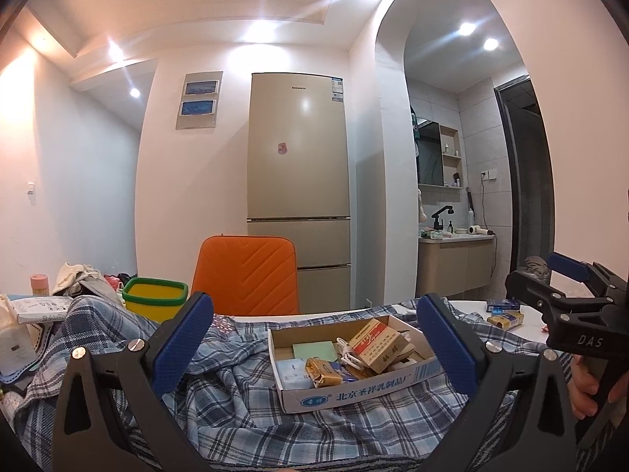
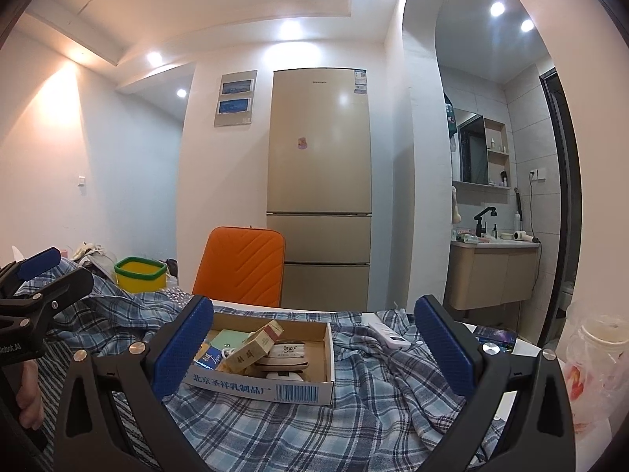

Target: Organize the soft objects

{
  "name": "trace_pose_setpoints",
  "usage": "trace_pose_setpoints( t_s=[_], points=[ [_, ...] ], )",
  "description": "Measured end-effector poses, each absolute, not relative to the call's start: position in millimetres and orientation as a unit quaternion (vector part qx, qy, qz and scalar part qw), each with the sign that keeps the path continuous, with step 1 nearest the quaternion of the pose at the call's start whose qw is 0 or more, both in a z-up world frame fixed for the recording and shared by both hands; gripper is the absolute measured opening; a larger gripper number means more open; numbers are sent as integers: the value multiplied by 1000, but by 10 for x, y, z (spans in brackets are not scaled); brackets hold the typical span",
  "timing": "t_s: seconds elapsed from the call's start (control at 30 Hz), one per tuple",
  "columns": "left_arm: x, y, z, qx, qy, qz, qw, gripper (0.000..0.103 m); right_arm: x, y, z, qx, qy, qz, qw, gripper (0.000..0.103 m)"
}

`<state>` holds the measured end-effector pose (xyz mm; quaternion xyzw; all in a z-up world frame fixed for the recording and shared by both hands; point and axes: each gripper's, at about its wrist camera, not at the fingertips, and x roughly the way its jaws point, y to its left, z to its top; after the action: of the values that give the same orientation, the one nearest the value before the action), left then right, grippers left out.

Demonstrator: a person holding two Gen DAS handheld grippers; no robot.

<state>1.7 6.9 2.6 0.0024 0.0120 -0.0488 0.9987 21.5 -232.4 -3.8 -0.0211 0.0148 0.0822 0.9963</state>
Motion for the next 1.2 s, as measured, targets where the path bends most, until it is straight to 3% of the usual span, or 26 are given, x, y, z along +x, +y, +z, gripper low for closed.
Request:
trace_pose_setpoints(
  t_s=[1.2],
  points=[
    [24, 163, 69, -6, 35, -44, 998, 103, 221, -2320, -67, -19, 14, 84, 996, 103]
  ],
)
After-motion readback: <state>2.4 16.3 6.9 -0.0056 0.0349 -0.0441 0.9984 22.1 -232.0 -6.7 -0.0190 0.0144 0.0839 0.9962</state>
